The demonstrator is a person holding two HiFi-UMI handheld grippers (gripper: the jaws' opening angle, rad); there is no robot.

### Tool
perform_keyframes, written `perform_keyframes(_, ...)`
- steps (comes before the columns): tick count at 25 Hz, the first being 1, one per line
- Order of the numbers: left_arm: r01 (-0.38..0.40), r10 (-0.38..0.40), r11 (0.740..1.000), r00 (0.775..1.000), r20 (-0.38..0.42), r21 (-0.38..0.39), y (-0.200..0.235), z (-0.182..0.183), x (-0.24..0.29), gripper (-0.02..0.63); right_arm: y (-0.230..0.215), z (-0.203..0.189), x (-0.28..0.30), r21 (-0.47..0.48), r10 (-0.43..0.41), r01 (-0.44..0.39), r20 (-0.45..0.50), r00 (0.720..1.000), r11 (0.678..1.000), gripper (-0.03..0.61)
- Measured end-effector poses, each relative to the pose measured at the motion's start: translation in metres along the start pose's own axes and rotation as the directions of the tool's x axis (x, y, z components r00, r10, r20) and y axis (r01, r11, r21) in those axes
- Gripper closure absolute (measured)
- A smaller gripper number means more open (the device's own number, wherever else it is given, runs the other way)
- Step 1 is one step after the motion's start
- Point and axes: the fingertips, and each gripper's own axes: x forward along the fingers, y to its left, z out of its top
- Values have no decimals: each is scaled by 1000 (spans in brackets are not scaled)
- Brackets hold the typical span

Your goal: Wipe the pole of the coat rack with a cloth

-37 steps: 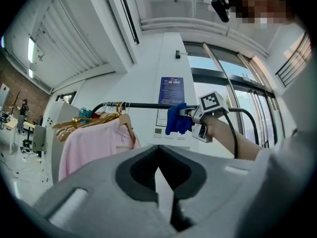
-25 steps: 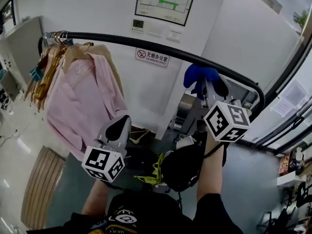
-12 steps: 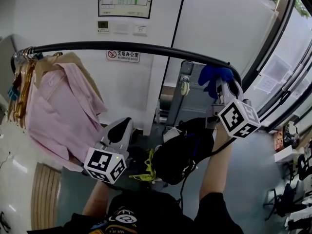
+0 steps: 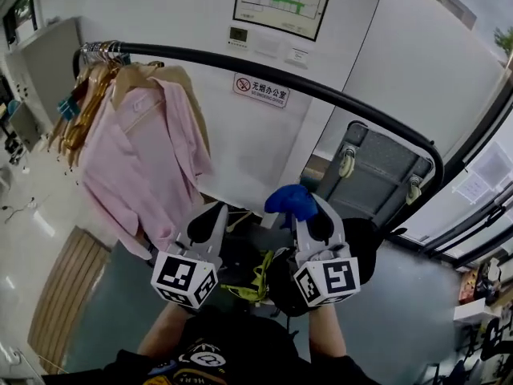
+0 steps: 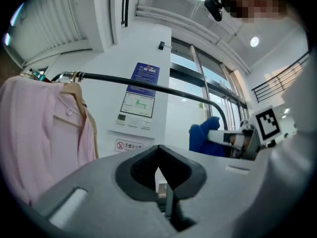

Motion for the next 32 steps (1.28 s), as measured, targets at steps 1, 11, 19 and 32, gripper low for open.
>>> perform_keyframes(1, -35, 35, 999, 999, -1, 13, 5, -6, -9, 610, 16, -23, 1, 24, 27, -27, -31, 999, 999, 514)
perform_keyframes(11, -173, 176, 984, 981, -84, 48, 26, -55, -54, 609, 84, -132, 3, 115, 151, -128, -228, 962, 985, 515)
perform_keyframes(19, -178, 184, 981, 978, -97, 74, 22, -63, -56, 609, 86, -134, 5, 118, 170, -146, -226, 959, 982, 515)
perform_keyframes(32, -141, 147, 988, 984, -99, 62, 14, -63, -46, 609, 73, -134, -2, 130, 147, -119, -233, 961, 984, 515)
